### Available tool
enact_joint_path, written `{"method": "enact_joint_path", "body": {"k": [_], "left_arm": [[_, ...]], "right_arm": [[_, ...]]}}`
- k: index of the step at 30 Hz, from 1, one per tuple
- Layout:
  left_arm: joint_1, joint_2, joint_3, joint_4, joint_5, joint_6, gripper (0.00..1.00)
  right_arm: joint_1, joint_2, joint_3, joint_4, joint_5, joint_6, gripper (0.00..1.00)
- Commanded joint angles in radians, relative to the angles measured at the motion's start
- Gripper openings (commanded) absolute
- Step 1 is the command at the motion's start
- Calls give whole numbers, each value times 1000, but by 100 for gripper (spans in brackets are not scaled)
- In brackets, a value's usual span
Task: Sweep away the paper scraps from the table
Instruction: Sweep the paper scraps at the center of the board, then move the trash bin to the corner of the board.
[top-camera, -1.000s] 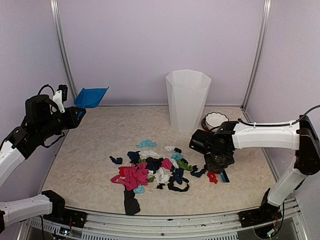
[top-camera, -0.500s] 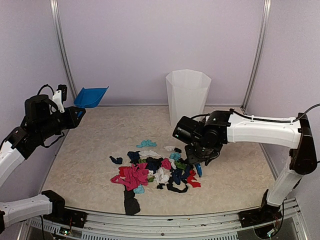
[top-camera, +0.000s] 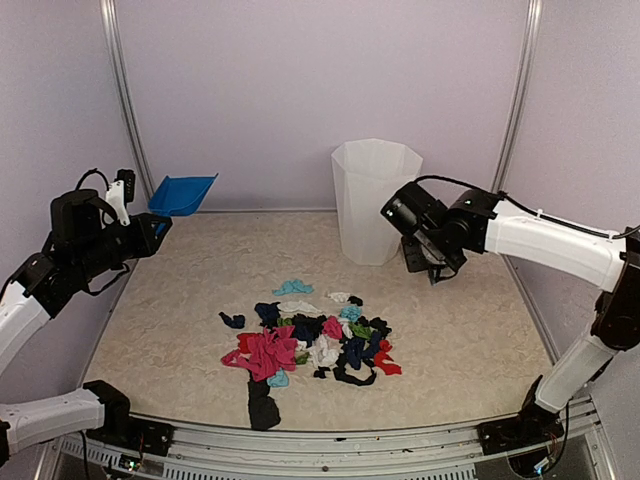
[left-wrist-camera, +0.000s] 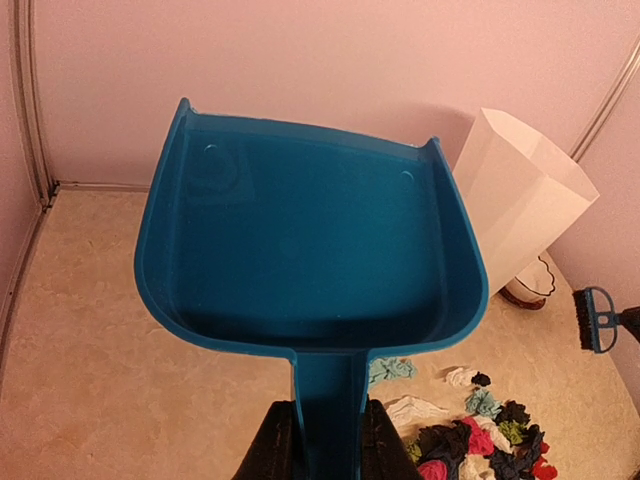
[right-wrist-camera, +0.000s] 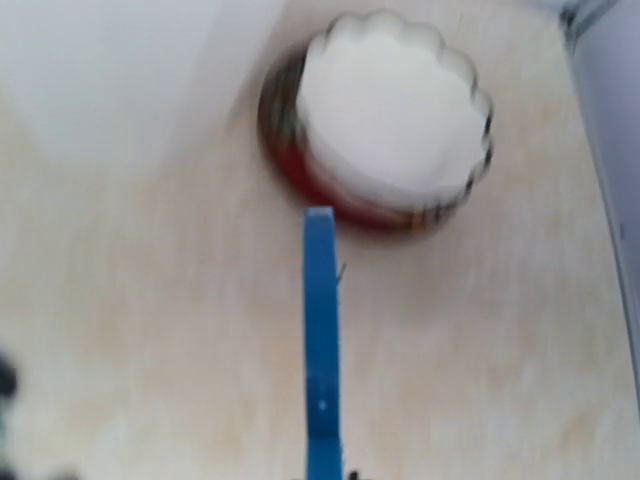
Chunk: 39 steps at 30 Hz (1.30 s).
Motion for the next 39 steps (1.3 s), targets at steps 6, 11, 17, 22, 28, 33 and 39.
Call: {"method": "enact_joint_path", "body": {"k": [6, 11, 17, 22, 28, 33, 39], "left_arm": [[9, 6, -13, 31, -4, -5, 0], [7, 6, -15, 33, -9, -6, 0], [6, 6, -16, 32, -8, -5, 0], [-3, 6, -16, 31, -19, -5, 0], [-14, 9, -15, 26, -27, -3, 0], [-13, 6, -14, 27, -29, -2, 0], [-13, 6, -13, 24, -31, -1, 0]], "right_arm": [[-222, -121, -128, 631, -11, -266, 0], [-312, -102, -206, 843, -79, -209, 0], [-362, -33, -248, 1030, -127, -129, 0], [-386, 54, -251, 1121, -184, -107, 0], [-390, 150, -223, 1163, -266, -72, 0], [-379, 200, -213, 1185, -355, -40, 0], [-350, 247, -192, 1188, -380, -18, 0]]}}
